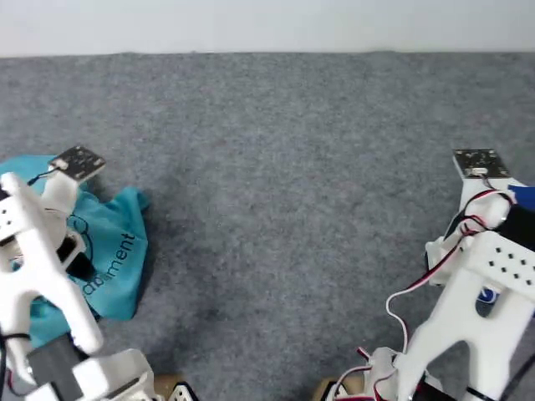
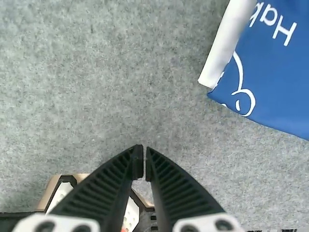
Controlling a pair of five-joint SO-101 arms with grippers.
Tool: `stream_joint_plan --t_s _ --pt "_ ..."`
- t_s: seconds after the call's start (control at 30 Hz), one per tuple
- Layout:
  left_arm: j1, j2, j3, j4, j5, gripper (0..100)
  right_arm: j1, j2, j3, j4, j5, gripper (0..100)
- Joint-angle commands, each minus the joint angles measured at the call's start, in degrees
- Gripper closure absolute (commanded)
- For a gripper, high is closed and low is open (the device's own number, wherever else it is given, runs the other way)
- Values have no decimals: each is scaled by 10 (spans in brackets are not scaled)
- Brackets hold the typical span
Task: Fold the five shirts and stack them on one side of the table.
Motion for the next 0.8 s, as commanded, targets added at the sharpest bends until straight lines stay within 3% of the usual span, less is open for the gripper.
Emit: stream_joint_plan --t_s 0.0,0.17,0.3,0.47,0.63,0.77 --pt "-19 49 -4 -33 -11 797 -5 -12 -3 22 -2 990" --pt "-18 123 -5 -64 -9 824 -6 -12 -3 22 -3 990" --pt "12 131 -4 -60 -10 988 -5 -15 -3 22 -4 990" --pt "56 88 -54 6 -6 987 -7 -15 11 22 -4 990" --pt "102 -26 -171 -2 131 987 -5 -15 32 22 -4 990" --pt "184 -69 -256 1 222 987 -5 -15 33 22 -4 990"
